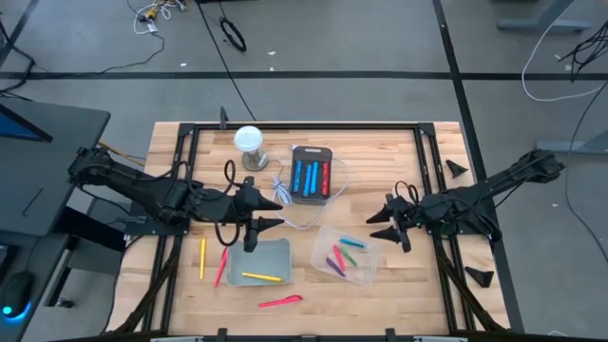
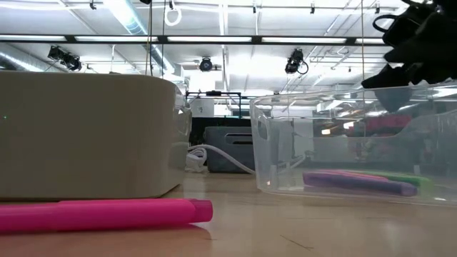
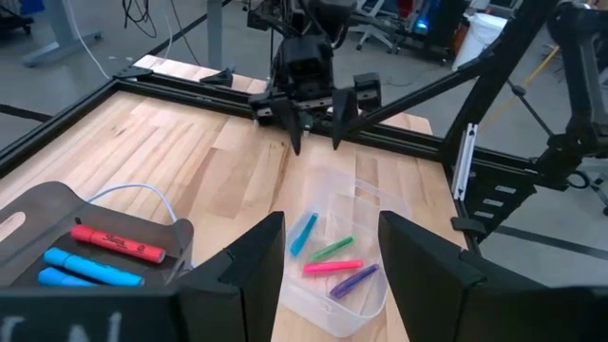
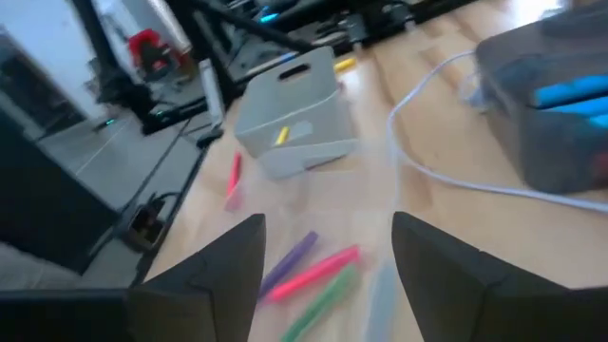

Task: Pick & Place Markers
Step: Put the bottom pink highlighter pen into the gray bin

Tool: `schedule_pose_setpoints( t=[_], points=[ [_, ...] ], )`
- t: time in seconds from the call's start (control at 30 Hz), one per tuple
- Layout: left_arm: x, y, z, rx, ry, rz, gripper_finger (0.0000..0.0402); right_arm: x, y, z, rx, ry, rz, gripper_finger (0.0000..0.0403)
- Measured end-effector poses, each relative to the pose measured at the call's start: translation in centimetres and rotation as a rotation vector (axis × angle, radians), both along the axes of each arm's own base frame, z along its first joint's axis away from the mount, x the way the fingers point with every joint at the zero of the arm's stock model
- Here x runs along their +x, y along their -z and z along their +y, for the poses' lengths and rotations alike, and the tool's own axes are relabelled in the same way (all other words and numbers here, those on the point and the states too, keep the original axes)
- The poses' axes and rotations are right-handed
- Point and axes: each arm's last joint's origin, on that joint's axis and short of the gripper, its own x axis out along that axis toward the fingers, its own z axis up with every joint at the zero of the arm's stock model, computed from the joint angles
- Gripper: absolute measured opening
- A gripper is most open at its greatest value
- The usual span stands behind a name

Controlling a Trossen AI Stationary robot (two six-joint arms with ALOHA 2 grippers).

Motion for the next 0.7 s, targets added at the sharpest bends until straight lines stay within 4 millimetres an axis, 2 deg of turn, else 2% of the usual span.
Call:
schedule_pose_setpoints(
  t=[0.3,0.43,0.7],
  points=[
    [0.0,0.0,0.0,-0.001,0.0,-0.001,0.0179,-1.0,1.1,-0.7,0.008,0.004,-0.134,0.0231],
    [0.0,0.0,0.0,-0.001,0.0,-0.002,0.0179,-1.3,0.3,-1.2,-0.016,0.03,-0.21,0.0231],
    [0.0,0.0,0.0,-0.002,-0.001,-0.004,0.0179,-2.4,-1.6,-3.5,-0.127,0.318,-0.387,0.0231]
  ],
)
